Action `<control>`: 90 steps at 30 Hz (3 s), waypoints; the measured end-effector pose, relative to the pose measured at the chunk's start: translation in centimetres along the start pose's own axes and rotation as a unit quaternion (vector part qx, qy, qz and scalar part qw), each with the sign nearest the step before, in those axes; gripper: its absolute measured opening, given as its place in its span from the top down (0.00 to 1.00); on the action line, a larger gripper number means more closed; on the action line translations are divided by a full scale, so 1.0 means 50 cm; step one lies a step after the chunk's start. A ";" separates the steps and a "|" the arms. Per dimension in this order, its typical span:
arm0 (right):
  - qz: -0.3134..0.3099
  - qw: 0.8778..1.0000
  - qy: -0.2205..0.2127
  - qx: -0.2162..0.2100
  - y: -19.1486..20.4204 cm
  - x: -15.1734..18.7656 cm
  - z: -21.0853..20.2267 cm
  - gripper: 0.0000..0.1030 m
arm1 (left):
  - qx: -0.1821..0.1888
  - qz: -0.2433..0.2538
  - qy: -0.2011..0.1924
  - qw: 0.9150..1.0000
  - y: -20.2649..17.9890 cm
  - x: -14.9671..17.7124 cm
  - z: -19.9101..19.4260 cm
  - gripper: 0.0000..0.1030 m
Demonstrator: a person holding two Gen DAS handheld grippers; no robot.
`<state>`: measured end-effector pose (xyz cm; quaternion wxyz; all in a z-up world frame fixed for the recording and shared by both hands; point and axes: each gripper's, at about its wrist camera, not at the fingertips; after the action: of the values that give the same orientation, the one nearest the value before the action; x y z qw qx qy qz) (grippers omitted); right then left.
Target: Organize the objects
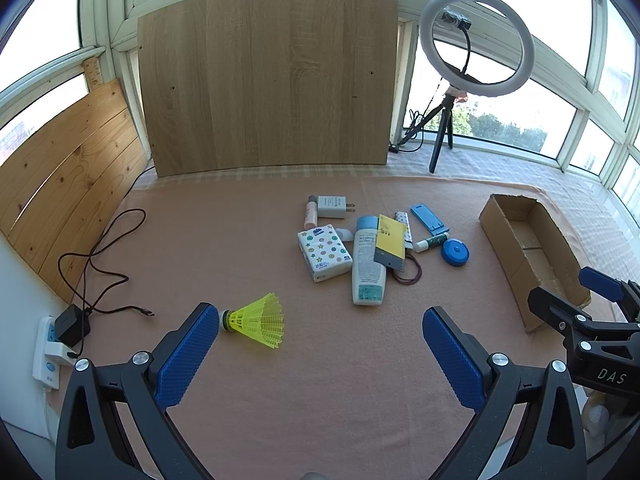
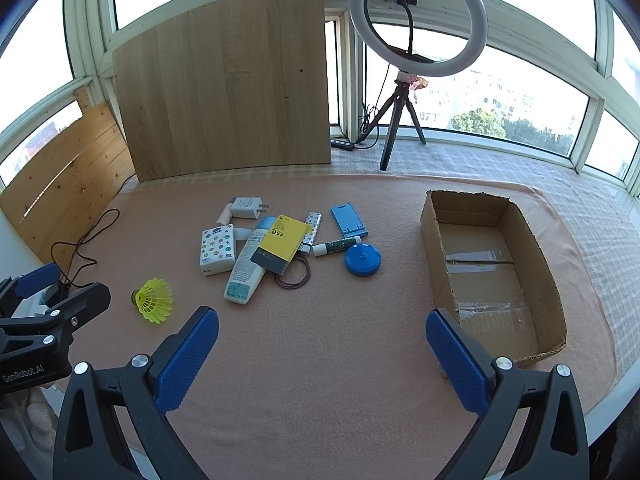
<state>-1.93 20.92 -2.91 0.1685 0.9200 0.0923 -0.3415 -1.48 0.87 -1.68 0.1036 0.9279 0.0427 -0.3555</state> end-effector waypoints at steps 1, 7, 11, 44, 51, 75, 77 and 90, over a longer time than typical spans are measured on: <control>0.000 1.000 0.000 0.000 0.000 0.000 0.000 0.01 | 0.000 0.000 0.000 1.000 0.000 0.000 0.000 0.00; -0.001 1.000 0.000 0.001 0.001 -0.001 0.001 0.01 | 0.001 0.001 0.000 1.000 0.000 0.000 0.000 0.00; -0.001 1.000 0.000 0.001 0.002 0.000 0.001 0.01 | 0.001 0.001 -0.001 1.000 0.002 0.001 0.000 0.00; 0.004 1.000 0.008 0.000 -0.010 -0.002 0.021 0.01 | 0.002 0.009 0.012 1.000 -0.008 -0.009 0.040 0.00; 0.015 1.000 0.019 -0.002 -0.035 -0.002 0.045 0.01 | -0.002 0.018 0.027 0.999 -0.022 -0.014 0.094 0.00; 0.054 0.997 0.050 0.000 -0.117 0.019 0.077 0.01 | 0.037 0.058 0.082 0.994 -0.180 -0.184 0.364 0.16; 0.057 0.997 0.052 0.003 -0.126 0.023 0.074 0.01 | 0.039 0.056 0.096 0.993 -0.198 -0.202 0.399 0.21; 0.090 0.994 0.056 0.033 -0.209 0.055 0.045 0.01 | 0.065 0.064 0.168 0.982 -0.275 -0.260 0.567 0.46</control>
<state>-4.18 29.90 -8.92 0.1624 0.9475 0.0068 -0.2752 -31.70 7.88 -15.82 0.0565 0.9800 -0.0229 -0.1895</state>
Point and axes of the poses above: each gripper's, at about its wrist camera, not at the fingertips, and z roughly the way its jaws point, y to its left, x to its underside, and after that the axes turned 15 degrees about -x, right-handed
